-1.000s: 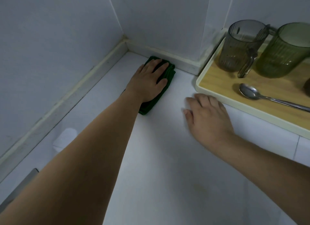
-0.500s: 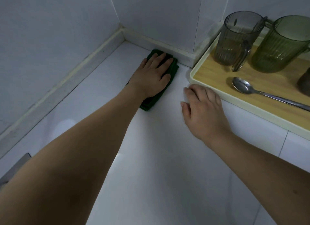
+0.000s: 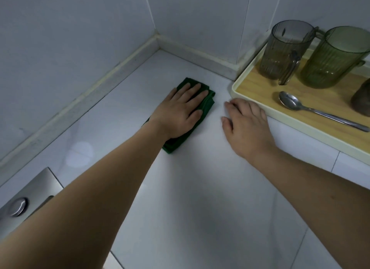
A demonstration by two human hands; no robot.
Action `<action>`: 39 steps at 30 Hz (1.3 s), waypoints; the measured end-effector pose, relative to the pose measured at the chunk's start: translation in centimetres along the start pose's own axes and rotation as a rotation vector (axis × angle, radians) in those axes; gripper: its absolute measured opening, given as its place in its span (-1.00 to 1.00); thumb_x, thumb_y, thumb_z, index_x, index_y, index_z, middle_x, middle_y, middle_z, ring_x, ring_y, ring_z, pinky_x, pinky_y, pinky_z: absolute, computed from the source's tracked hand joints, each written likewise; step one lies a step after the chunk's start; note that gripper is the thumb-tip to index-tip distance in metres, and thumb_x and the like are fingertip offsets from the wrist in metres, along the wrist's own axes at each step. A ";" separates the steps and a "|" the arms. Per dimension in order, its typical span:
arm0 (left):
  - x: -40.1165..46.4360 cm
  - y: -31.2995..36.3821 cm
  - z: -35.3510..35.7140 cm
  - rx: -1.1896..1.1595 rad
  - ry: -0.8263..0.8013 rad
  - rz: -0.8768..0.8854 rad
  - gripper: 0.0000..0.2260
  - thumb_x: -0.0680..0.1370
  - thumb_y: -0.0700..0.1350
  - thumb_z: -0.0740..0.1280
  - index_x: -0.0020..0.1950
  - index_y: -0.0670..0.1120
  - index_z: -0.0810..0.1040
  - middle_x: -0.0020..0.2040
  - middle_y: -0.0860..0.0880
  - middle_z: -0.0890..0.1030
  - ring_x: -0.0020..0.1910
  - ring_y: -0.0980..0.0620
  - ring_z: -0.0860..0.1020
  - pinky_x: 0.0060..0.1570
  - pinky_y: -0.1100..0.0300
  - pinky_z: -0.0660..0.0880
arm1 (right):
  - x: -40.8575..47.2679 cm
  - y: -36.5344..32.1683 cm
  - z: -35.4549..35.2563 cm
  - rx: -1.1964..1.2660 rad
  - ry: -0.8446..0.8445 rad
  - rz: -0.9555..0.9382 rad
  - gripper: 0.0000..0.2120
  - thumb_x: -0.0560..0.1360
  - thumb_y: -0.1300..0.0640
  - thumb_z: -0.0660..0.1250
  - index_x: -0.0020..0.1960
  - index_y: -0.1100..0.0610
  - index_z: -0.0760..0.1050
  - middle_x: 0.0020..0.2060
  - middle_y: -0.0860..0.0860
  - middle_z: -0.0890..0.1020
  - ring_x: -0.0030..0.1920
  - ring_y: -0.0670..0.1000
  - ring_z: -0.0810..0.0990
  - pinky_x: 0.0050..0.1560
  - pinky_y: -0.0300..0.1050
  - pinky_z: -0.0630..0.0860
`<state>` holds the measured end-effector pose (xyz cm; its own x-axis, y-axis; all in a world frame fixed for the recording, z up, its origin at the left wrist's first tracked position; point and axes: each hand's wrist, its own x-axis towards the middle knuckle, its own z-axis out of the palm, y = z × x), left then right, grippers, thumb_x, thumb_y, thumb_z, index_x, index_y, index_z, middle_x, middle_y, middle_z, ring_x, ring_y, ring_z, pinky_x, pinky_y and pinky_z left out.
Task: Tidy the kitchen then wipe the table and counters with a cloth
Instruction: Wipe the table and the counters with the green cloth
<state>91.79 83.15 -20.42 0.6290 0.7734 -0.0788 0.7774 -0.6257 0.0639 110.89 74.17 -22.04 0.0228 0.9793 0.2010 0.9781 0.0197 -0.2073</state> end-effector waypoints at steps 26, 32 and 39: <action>-23.2 0.9 1.5 -0.010 -0.014 -0.113 -0.45 0.56 0.25 -0.24 0.57 0.21 -0.14 0.58 0.15 -0.12 0.56 0.09 -0.17 0.52 0.08 -0.22 | -16.3 -12.6 -2.5 -0.039 -0.310 0.049 -0.45 0.66 -0.05 -0.11 0.56 0.22 -0.02 0.55 0.10 0.03 0.55 0.09 -0.05 0.52 0.00 -0.15; -23.2 0.7 1.7 -0.023 0.020 -0.110 -0.44 0.56 0.24 -0.20 0.57 0.21 -0.10 0.59 0.14 -0.07 0.56 0.09 -0.13 0.52 0.06 -0.18 | -16.5 -13.0 -1.9 -0.047 -0.253 0.051 -0.46 0.65 -0.03 -0.08 0.54 0.24 0.05 0.54 0.12 0.11 0.54 0.12 0.02 0.53 0.02 -0.10; -23.4 2.2 2.2 -0.010 0.027 -0.157 -0.40 0.53 0.24 -0.26 0.58 0.17 -0.12 0.59 0.11 -0.09 0.57 0.05 -0.14 0.52 0.05 -0.20 | -16.2 -12.7 -2.0 -0.083 -0.278 0.030 -0.45 0.65 -0.03 -0.10 0.55 0.24 0.02 0.54 0.12 0.09 0.54 0.12 0.02 0.52 0.03 -0.09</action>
<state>78.82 63.44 -20.62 0.4997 0.8640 -0.0621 0.8659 -0.4963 0.0624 98.48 57.68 -20.77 0.0058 0.9971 -0.0762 0.9917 -0.0155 -0.1278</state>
